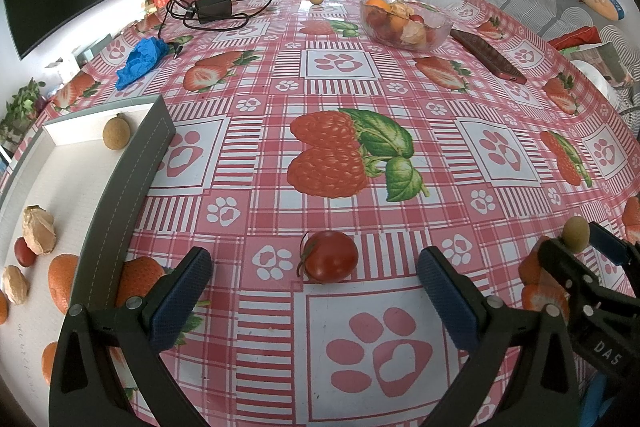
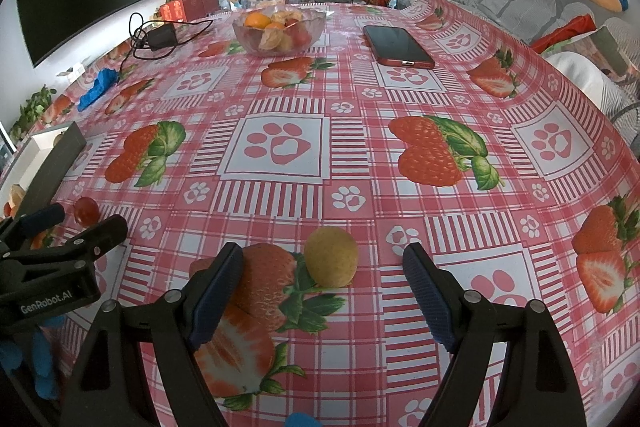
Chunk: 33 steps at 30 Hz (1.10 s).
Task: Organize fruits
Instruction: 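Lift the red fruit and yellow-green fruit and carry them over the white tray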
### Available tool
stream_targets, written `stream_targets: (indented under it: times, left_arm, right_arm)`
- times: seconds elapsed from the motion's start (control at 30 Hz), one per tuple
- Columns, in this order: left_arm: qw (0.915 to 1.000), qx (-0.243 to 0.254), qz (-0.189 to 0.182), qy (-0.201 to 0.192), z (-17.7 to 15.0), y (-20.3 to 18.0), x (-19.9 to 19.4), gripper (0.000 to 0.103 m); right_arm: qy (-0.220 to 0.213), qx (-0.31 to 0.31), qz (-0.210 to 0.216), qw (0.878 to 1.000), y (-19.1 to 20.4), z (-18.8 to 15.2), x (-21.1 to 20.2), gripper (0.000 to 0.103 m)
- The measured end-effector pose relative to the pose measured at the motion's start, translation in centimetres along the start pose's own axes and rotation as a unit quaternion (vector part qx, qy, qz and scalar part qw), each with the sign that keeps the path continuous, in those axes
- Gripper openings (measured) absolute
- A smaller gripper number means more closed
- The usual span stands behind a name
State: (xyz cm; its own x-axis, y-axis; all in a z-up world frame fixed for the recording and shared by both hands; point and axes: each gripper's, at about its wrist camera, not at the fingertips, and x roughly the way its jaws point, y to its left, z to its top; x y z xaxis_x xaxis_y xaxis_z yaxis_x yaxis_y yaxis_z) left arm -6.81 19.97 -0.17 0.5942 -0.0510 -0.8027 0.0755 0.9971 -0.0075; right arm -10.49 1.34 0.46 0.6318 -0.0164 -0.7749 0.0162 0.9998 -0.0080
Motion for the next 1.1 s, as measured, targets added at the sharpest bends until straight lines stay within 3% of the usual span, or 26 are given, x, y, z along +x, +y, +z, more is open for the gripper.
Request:
stream_targets:
  times: [0.13,0.17,0.2,0.23,0.27,0.3,0.33,0.37,0.5,0.7,0.97,1.1]
  left_arm:
    - [0.9999,-0.003,0.002,0.016,0.1,0.0,0.1,0.1]
    - [0.9998,0.0,-0.001,0.019,0.1,0.0,0.1,0.095]
    - [0.9998,0.005,-0.004,0.019,0.0,-0.2,-0.1,0.09]
    - [0.9997,0.011,-0.008,0.018,0.0,-0.4,-0.4,0.079]
    - [0.9996,0.016,-0.012,0.018,0.0,-0.5,-0.6,0.064]
    - [0.9994,0.022,-0.019,0.02,0.1,-0.7,-0.8,0.055]
    - [0.9992,0.026,-0.024,0.022,0.1,-0.9,-1.0,0.035]
    - [0.9988,0.027,-0.032,0.027,0.2,-1.0,-1.1,0.025]
    - [0.9961,-0.001,-0.081,0.036,0.1,0.0,-2.5,0.025]
    - [0.9949,-0.005,-0.1,0.012,0.2,1.4,-5.9,0.025]
    - [0.9968,-0.004,-0.079,-0.011,0.6,5.4,-9.8,0.026]
    - [0.9981,-0.018,-0.057,-0.01,0.3,8.8,-10.7,0.026]
  right_arm:
    - [0.011,-0.002,0.0,1.0,0.1,0.2,0.0,0.083]
    - [0.015,0.001,-0.001,1.0,0.1,0.3,0.0,0.08]
    - [0.017,0.003,-0.002,1.0,0.0,0.2,-0.1,0.07]
    - [0.018,0.003,-0.003,1.0,0.1,0.3,-0.3,0.063]
    - [0.019,0.001,-0.002,1.0,0.1,0.3,-0.5,0.049]
    - [0.022,-0.002,0.0,1.0,0.2,0.3,-0.6,0.035]
    - [0.024,-0.003,0.001,1.0,0.2,0.3,-0.7,0.028]
    - [0.027,-0.004,0.005,1.0,0.2,0.3,-0.8,0.026]
    - [0.041,0.011,0.046,0.998,-0.3,0.0,-1.4,0.026]
    - [0.047,0.023,0.079,0.995,-0.8,-0.2,-3.2,0.026]
    - [0.045,0.018,0.108,0.993,1.5,1.3,-5.3,0.026]
    - [0.037,-0.005,0.126,0.991,5.2,2.7,-6.1,0.026]
